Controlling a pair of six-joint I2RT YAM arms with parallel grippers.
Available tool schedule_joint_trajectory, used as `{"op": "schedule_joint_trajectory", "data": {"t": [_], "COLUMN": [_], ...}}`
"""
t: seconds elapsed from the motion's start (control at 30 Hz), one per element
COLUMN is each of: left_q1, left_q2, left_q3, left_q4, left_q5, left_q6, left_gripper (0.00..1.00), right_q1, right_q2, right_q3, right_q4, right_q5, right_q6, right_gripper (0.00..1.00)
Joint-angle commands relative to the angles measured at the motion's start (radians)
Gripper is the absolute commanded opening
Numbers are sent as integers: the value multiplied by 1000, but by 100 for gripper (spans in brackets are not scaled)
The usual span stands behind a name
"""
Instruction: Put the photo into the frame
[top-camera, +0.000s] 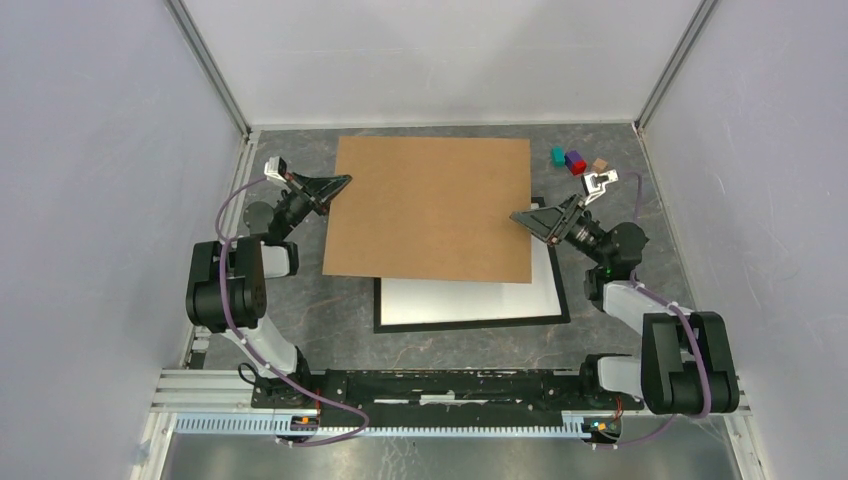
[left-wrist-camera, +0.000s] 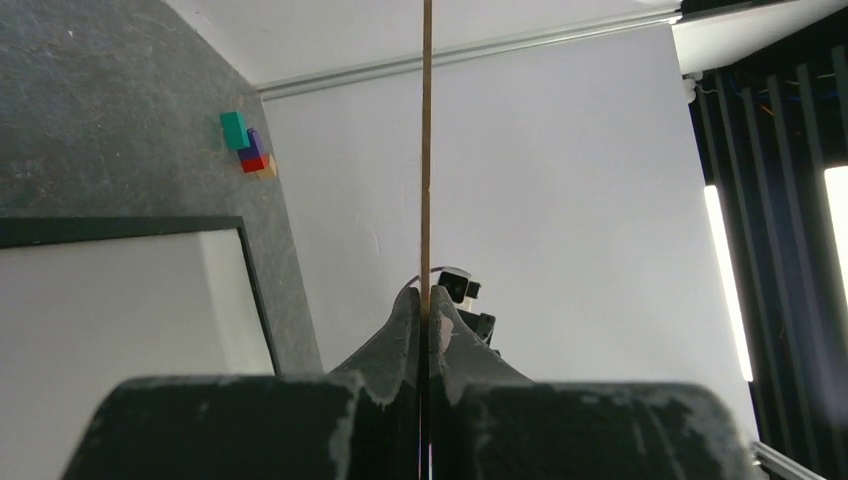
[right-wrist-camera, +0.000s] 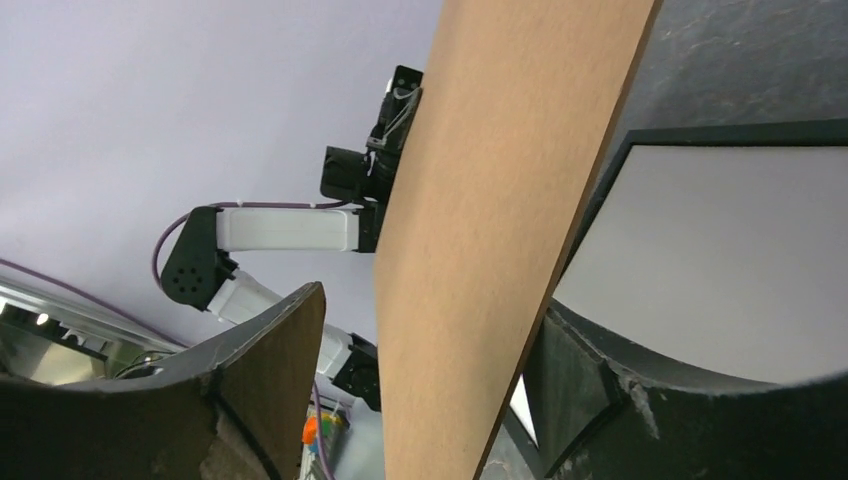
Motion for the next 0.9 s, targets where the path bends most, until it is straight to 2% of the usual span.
{"op": "schedule_joint_trajectory", "data": {"t": [0.0, 0.1, 0.17, 0.27, 0.37, 0.4, 0.47, 0.5, 0.57, 0.6, 0.67, 0.8, 0.87], "left_q1": [0, -12, -27, -45, -69, -74, -77, -77, -82, -94, -110, -113, -113], "left_q2": [-40, -49, -55, -78, -131, -149, -184, -202, -244, -255, -248, -177, -154], "left_q3": [-20, -33, -43, -74, -125, -138, -138, -138, -128, -94, -28, -8, 1], "left_q4": [52, 44, 36, -7, -124, -194, -353, -437, -614, -719, -966, -989, -1029], "left_q5": [-105, -111, -105, -93, -81, -74, -43, -30, -19, -3, 18, 68, 48], "left_q6": [-81, -62, -50, -16, 79, 125, 227, 278, 374, 440, 602, 608, 623], "left_gripper": [2, 2, 2, 2, 3, 7, 24, 38, 58, 66, 74, 78, 83], "right_q1": [30, 32, 32, 33, 11, 0, -73, -104, -146, -155, -156, -159, -164], "right_q2": [-45, -71, -95, -125, -120, -112, -93, -84, -58, -52, -44, 7, 9], "right_q3": [-52, -21, 25, 104, 113, 113, 100, 71, 23, 14, 20, 34, 48], "right_q4": [172, 33, -189, -497, -585, -631, -652, -597, -437, -440, -527, -564, -639], "right_q5": [82, 78, 77, 121, 108, 92, 16, -26, -123, -138, -149, -207, -190], "right_q6": [91, -9, -145, -378, -480, -509, -540, -512, -416, -422, -494, -504, -554], "right_gripper": [72, 64, 56, 27, 2, 0, 0, 0, 0, 0, 0, 0, 0]}}
